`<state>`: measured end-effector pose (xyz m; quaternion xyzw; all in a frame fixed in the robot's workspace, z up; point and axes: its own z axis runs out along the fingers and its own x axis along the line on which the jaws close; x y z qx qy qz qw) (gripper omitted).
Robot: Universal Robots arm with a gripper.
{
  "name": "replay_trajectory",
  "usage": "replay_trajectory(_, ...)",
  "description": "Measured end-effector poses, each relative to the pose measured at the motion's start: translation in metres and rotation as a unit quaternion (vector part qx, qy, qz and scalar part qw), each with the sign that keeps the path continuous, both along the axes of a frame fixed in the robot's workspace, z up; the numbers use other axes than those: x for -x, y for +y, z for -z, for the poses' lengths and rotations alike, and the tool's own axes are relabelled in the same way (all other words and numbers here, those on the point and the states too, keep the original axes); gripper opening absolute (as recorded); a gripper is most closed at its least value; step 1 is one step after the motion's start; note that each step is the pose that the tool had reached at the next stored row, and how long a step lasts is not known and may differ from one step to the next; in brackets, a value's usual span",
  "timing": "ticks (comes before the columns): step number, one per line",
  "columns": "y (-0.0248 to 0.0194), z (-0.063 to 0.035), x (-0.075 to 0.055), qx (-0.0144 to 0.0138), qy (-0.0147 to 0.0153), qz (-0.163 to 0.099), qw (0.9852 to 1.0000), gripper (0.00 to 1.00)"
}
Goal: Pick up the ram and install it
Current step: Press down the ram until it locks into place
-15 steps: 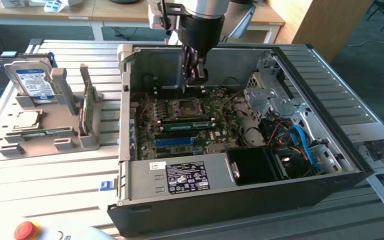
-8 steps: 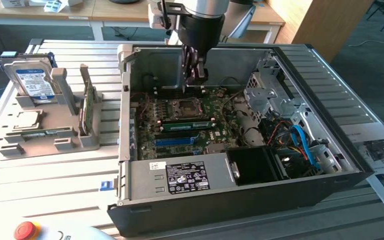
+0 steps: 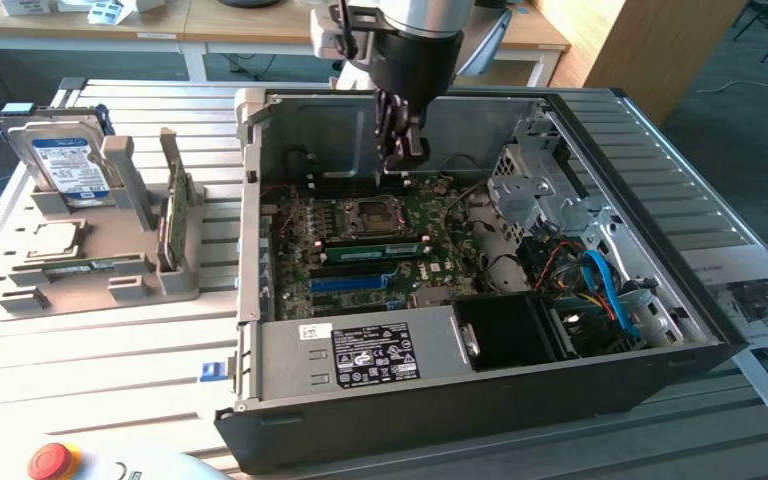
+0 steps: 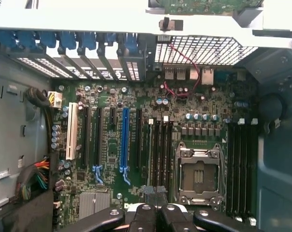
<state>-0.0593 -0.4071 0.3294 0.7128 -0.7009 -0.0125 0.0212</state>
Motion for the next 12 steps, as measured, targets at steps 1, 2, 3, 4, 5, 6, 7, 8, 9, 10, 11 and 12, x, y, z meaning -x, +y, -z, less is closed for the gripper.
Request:
replay_trajectory(1,-0.0002,0.0000,-0.0017,0.0000,0.0000,0.000,1.0000,0.11)
replay_trajectory(2,-0.0004,0.0000,-0.0028,0.0000,0.0000,0.000,1.0000,0.11)
replay_trajectory(3,-0.0004,0.0000,-0.0030,-0.0001,0.0000,0.000,1.0000,0.11)
replay_trajectory(4,-0.0004,0.0000,-0.0030,-0.0001,0.0000,0.000,1.0000,0.11)
replay_trajectory(5,-0.0004,0.0000,-0.0030,0.0000,0.0000,0.000,1.0000,0.11)
replay_trajectory(6,-0.0004,0.0000,-0.0030,0.0000,0.0000,0.000,1.0000,0.11)
replay_trajectory(7,-0.0004,0.0000,-0.0030,0.0000,0.0000,0.000,1.0000,0.11)
replay_trajectory(8,-0.0004,0.0000,-0.0030,0.0000,0.0000,0.000,1.0000,0.11)
replay_trajectory(9,-0.0004,0.0000,-0.0030,-0.0001,0.0000,0.000,1.0000,0.11)
replay_trajectory(10,-0.0004,0.0000,-0.0030,0.0000,0.0000,0.000,1.0000,0.11)
replay_trajectory(11,-0.0004,0.0000,-0.0030,0.0000,-0.0001,0.000,1.0000,0.11)
replay_trajectory(12,-0.0004,0.0001,-0.0030,-0.0001,-0.0002,0.000,1.0000,0.11)
